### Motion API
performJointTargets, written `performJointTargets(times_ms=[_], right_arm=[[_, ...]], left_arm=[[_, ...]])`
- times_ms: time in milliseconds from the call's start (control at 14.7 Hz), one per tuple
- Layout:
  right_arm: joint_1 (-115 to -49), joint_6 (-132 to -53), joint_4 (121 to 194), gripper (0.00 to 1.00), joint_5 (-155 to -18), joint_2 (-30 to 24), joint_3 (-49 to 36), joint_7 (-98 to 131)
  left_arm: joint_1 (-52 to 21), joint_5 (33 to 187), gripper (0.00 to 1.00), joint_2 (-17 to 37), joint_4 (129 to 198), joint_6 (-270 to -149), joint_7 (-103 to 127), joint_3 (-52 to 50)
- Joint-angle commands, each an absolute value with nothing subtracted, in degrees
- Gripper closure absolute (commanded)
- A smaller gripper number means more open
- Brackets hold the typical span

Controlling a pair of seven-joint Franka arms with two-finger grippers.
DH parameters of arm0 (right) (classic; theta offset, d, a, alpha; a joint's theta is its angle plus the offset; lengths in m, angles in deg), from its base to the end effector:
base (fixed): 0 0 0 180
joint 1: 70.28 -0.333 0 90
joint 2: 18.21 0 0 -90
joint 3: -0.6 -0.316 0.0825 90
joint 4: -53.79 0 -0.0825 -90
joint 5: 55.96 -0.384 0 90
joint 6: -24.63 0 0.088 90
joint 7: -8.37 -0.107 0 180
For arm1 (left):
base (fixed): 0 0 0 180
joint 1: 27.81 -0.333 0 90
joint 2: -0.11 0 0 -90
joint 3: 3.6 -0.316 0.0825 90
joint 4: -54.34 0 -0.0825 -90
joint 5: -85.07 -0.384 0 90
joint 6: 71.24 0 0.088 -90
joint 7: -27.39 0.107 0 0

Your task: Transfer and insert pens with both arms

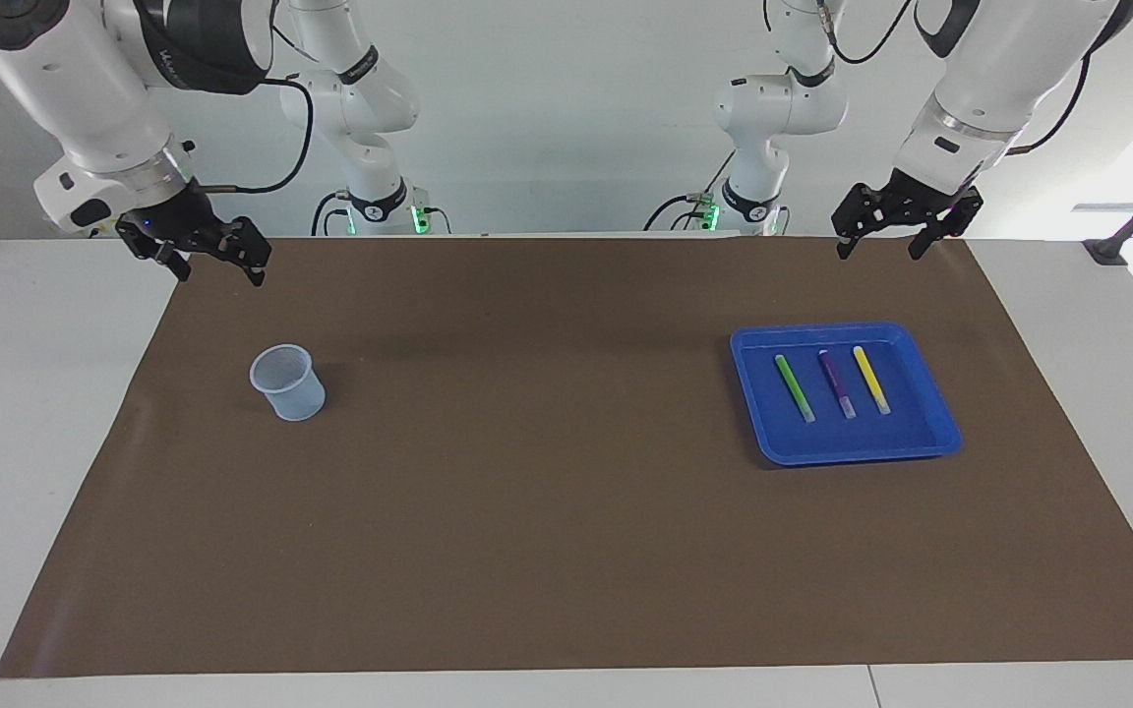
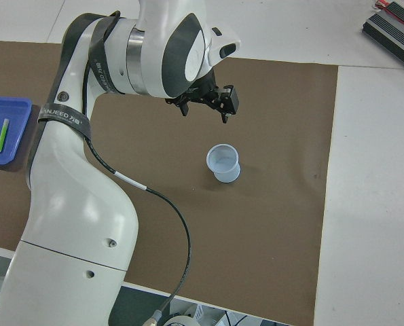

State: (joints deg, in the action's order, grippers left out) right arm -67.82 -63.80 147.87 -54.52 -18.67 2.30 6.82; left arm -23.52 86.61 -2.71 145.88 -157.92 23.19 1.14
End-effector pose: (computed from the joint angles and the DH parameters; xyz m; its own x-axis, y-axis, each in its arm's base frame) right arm 0.5447 -0.0424 0.5933 0.9909 -0.0999 -0.0897 -0.0978 -0.9948 0.0273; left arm 0.5258 -0.0878 0.6336 0.9956 -0.0854 -0.0373 -0.0847 -0.9962 0.0201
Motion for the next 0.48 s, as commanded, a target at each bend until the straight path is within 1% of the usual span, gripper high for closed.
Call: performJointTargets(times_ms=[0, 273, 409], right_arm=[[-67.5, -63.7, 148.0, 0.0, -55.0, -19.1, 2.3, 7.8], [-67.5, -63.7, 148.0, 0.0, -55.0, -19.1, 2.3, 7.8], [-67.5, -63.7, 148.0, 0.0, -55.0, -19.1, 2.3, 7.8]], left_arm=[[-23.1, 85.9, 0.0, -3.7, 147.1, -158.3, 22.6, 0.6], [-23.1, 85.9, 0.0, -3.8, 147.3, -157.8, 22.6, 0.6], [-23.2, 85.9, 0.0, -4.5, 148.7, -157.9, 22.6, 0.6]])
